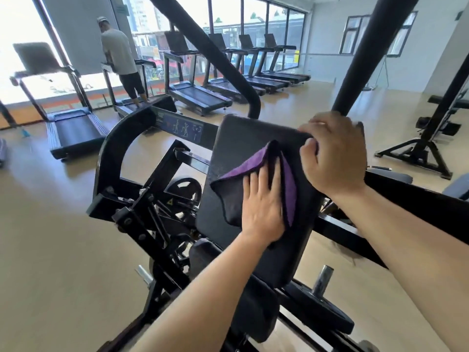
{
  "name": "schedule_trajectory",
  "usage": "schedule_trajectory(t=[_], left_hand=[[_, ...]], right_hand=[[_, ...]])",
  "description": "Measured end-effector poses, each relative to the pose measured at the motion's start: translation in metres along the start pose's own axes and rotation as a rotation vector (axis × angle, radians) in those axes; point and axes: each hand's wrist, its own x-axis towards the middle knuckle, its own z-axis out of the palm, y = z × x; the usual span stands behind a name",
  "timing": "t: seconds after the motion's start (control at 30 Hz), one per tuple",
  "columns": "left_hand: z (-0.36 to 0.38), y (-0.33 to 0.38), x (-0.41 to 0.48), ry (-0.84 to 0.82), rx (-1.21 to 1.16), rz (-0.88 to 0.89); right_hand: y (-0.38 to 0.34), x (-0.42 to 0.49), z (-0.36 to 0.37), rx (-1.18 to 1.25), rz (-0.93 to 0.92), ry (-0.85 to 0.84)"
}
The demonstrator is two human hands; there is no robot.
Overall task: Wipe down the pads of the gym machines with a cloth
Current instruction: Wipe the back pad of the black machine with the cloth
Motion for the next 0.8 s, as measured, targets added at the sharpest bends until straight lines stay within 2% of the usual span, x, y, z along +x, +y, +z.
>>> schedule_trajectory(t=[0.07, 0.13, 0.17, 0.33, 0.43, 0.63, 0.73, 0.8], left_hand=[[0.0, -0.011, 0.008, 0.016, -0.023, 0.031], [-0.003, -0.026, 0.027, 0.038, -0.071, -0.006], [-0.005, -0.036, 0.041, 0.052, -0.101, -0.046], [-0.014, -0.089, 0.094, 0.09, -0.186, -0.224], [-0.01, -0.1, 0.097, 0.093, -0.267, -0.309], [0.022, -0.107, 0.008, 0.049, -0.255, -0.456], [0.034, -0.095, -0.039, -0.037, -0.257, -0.547], [0.031, -0.085, -0.036, -0.11, -0.246, -0.627]], right_hand=[[-0.017, 0.02, 0.009, -0.109, -0.11, -0.239], [-0.027, 0.032, 0.025, -0.265, -0.107, -0.446], [-0.029, 0.034, 0.032, -0.331, -0.078, -0.485], [-0.03, 0.031, 0.047, -0.506, -0.115, -0.406], [-0.029, 0.032, 0.049, -0.527, -0.102, -0.43], [-0.033, 0.032, 0.047, -0.551, -0.113, -0.445], [-0.035, 0.032, 0.046, -0.545, -0.111, -0.452], [-0.037, 0.032, 0.045, -0.549, -0.112, -0.455]])
